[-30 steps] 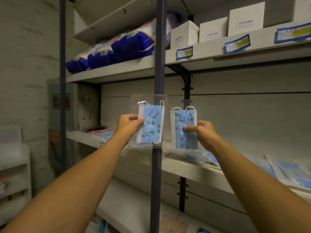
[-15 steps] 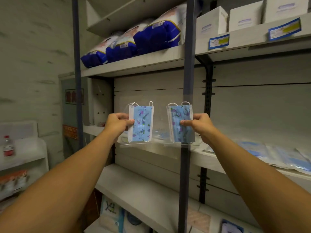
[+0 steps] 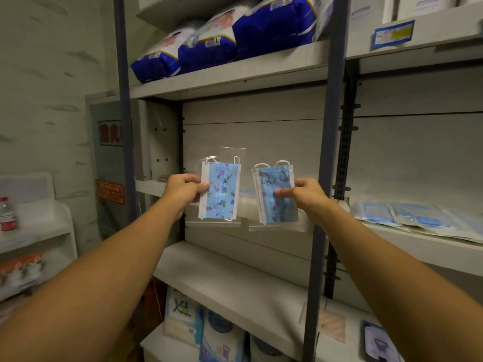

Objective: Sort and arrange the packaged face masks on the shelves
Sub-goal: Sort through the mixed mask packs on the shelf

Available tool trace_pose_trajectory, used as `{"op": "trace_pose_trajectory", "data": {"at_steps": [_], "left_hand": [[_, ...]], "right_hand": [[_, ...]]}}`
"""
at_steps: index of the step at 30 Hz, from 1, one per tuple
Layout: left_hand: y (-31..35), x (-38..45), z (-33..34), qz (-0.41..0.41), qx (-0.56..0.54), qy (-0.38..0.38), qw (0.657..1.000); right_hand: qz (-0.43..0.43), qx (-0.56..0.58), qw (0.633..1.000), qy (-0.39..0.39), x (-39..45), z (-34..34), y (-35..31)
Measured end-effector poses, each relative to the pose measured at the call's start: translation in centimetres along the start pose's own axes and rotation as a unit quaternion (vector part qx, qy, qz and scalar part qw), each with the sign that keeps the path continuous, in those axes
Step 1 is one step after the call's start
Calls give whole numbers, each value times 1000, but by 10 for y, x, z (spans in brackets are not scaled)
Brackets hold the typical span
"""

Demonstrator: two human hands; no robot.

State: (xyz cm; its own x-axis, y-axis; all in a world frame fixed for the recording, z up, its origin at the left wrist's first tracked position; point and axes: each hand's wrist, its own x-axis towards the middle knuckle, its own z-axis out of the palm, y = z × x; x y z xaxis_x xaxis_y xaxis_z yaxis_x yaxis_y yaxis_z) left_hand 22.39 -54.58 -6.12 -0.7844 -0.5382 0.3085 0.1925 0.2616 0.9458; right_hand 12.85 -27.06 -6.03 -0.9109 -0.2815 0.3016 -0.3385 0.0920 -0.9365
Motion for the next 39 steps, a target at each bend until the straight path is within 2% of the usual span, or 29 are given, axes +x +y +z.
{"op": "trace_pose_trajectory", "data": {"at_steps": [14,25,31,39], "left_hand": [[-29,105,-5,-3,-44,-21,999],[-31,221,26,-5,-123,-15,992],[-32,263,52,-1,-155,-25,988],[-37,296,91,9,-174,-93,980]], "right_hand": [[8,29,999,-15,105,53,17],[-41,29,999,-10,214,64,-2],[-54,1,998,11,241,57,-13],[-52,-9,996,67,260,42,-13]]}}
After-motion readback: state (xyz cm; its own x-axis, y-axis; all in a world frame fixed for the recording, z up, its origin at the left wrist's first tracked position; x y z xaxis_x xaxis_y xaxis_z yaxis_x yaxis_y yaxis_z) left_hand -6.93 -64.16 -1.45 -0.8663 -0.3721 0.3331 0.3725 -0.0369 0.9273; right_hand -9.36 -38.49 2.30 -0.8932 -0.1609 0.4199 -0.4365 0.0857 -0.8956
